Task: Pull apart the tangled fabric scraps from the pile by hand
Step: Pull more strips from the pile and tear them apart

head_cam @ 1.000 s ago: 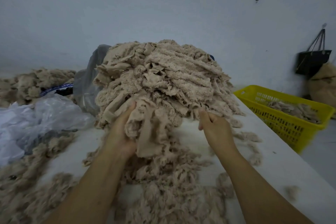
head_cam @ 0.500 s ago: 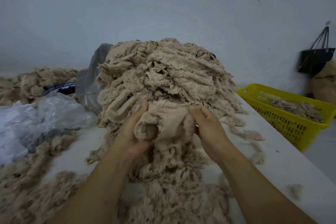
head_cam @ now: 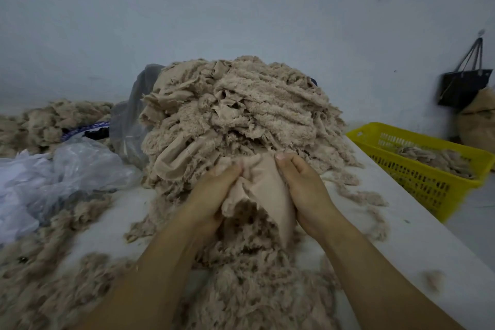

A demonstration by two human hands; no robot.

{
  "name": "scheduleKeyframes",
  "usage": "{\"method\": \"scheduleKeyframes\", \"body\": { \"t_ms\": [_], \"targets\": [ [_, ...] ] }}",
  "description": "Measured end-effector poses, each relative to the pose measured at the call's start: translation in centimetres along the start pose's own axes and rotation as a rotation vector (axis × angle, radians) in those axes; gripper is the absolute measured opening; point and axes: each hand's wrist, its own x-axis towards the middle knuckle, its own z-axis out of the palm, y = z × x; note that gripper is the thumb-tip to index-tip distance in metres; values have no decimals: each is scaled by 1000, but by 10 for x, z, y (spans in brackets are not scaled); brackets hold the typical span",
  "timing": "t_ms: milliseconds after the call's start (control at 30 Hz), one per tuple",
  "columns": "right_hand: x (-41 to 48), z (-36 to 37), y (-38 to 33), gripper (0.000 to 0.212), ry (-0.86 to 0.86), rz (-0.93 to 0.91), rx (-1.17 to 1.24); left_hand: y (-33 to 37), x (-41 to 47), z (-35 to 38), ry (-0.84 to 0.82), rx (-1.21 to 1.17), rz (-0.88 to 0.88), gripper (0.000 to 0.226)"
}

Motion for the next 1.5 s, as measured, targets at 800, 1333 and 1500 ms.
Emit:
{"method": "scheduleKeyframes", "body": {
  "t_ms": [800, 1333, 1500],
  "targets": [
    [2, -10, 2, 56, -135, 136, 237, 0, 8, -8, 111, -428, -61, 45],
    [16, -57, -3, 55, 441, -9, 720, -15, 5, -1, 152, 337, 36, 32],
    [17, -24, 22, 38, 244, 194, 29, -23, -4, 3, -227, 801, -72, 35]
  ]
}}
